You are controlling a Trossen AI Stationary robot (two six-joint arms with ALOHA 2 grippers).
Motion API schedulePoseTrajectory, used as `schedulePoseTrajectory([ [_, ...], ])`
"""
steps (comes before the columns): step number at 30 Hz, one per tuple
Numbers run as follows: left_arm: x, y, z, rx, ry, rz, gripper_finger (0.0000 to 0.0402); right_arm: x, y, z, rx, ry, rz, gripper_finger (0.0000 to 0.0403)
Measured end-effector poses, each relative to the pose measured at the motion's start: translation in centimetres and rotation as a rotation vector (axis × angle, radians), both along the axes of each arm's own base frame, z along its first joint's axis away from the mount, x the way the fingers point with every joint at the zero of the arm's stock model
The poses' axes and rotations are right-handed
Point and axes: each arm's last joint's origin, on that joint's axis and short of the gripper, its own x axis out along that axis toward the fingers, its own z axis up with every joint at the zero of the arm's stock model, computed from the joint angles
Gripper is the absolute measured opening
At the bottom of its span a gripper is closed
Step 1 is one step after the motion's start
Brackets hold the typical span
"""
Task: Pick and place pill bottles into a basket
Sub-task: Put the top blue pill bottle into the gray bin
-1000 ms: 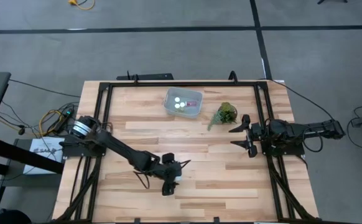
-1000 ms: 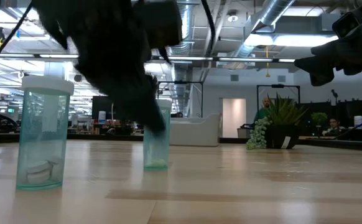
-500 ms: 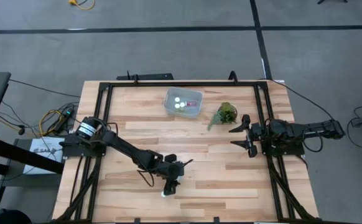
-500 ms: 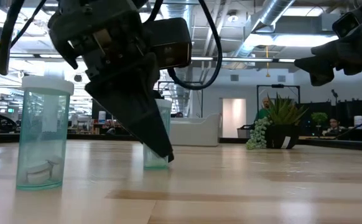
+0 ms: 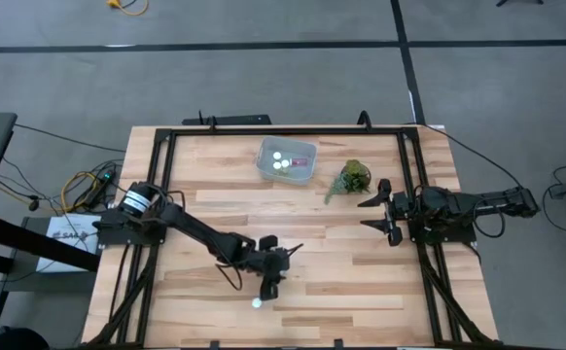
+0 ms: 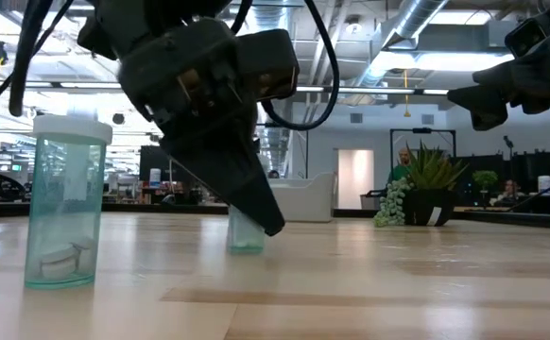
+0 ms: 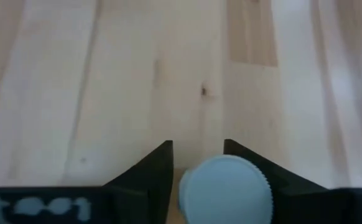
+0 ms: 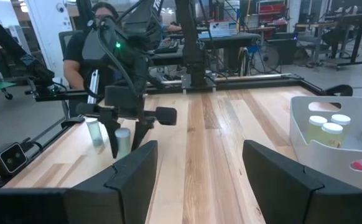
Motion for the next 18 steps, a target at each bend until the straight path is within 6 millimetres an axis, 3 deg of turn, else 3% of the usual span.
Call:
schedulePoseTrajectory([
  [10,0.6,1.8,0.1,0.087,-0.033,0.085,0.0086,0.0,0.0,0.0,0.0,0.0,0.0,0.023],
  [18,1.4,3.2,0.4,0.127,-0.093,0.169,0.0087,0.0,0.0,0.0,0.0,0.0,0.0,0.023],
])
